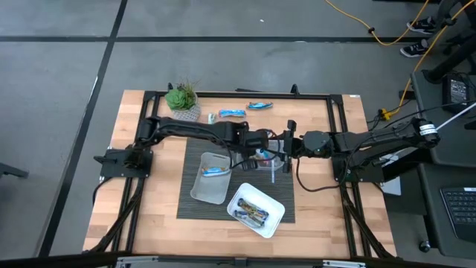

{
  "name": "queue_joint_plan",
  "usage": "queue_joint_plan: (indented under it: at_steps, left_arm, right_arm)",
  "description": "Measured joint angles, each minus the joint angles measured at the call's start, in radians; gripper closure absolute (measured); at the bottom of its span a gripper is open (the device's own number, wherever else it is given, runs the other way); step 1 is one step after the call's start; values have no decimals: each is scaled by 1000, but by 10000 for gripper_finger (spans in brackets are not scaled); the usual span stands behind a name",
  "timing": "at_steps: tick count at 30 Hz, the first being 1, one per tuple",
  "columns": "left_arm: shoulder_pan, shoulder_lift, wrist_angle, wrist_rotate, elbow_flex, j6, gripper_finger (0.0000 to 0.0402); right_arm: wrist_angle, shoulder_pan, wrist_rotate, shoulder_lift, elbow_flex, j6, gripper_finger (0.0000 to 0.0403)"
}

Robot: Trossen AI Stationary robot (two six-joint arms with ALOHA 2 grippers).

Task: Pick and place Granola Bars by type
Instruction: Put the red granola bar into the transparent bin

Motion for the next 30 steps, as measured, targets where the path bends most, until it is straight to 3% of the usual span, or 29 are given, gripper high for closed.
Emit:
queue_joint_plan:
  at_steps: [13,30]
  left_arm:
    - [0,82,-4,27,0,8,374]
    - [-10,72,-37,-1,0,10,265]
  right_arm:
    - [-5,0,0,1,-1,0,211]
    - [0,0,0,0,-1,-14,211]
